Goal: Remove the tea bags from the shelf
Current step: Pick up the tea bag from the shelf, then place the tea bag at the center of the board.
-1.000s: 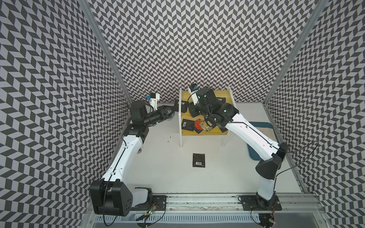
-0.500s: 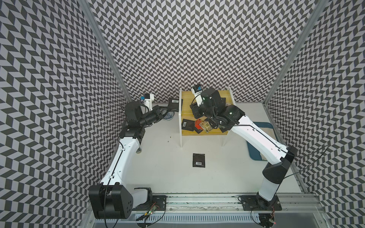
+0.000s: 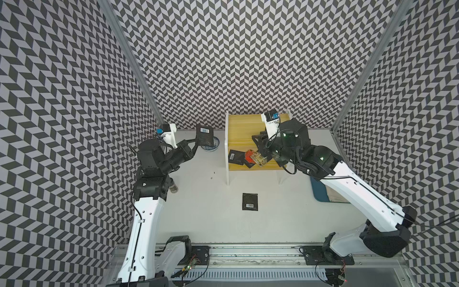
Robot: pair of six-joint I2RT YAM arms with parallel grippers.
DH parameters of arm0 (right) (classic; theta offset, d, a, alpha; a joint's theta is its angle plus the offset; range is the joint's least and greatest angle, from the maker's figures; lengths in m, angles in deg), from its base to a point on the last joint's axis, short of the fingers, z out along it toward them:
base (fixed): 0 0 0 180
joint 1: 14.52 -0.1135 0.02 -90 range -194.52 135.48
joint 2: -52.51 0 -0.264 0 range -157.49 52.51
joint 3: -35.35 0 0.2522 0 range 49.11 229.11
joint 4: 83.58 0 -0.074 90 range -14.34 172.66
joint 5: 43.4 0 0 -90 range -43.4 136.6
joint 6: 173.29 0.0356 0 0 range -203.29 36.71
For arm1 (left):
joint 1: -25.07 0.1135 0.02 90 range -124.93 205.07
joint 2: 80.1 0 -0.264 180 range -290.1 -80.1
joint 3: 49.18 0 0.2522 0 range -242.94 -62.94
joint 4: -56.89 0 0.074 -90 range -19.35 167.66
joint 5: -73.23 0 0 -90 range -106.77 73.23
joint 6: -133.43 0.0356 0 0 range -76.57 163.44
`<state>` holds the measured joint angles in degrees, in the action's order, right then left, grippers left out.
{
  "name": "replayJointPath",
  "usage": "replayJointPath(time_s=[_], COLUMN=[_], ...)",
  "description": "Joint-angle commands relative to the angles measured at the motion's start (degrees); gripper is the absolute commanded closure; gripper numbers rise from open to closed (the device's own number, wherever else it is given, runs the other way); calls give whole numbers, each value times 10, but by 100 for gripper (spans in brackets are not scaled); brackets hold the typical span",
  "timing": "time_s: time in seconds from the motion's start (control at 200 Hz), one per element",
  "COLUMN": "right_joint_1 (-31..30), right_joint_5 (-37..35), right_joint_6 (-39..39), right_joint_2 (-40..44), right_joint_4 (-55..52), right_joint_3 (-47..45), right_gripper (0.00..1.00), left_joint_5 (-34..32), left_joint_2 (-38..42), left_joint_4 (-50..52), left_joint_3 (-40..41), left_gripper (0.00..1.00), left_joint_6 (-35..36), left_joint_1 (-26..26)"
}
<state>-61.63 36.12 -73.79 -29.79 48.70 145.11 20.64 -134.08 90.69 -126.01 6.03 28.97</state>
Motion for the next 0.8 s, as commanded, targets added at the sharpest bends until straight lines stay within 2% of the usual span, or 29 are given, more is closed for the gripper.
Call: replayJointPath(time_s=[0.0,0.175,0.436,0.571,0.796], right_joint_1=[-8,-16,-21,-24,-27], right_joint_5=[13,19,36,38,42], right_joint_6=[11,11,13,13,14], right_joint_2=[40,84,151,161,176], right_joint_4=[47,49,72,72,90], right_joint_3=[-30,-62,-128,-142,-164], right_gripper=[58,57,56,56,56], left_joint_5=[-16,3,3,39,41], left_joint_2=[24,64,111,135,152], left_joint_4=[71,65,54,-5,-103], left_joint_3=[43,145,265,359,455], left_gripper=[100,100,100,100,100], left_joint_6=[24,7,-34,-89,-150], left_joint_1=[-5,-14,-68,-84,-135])
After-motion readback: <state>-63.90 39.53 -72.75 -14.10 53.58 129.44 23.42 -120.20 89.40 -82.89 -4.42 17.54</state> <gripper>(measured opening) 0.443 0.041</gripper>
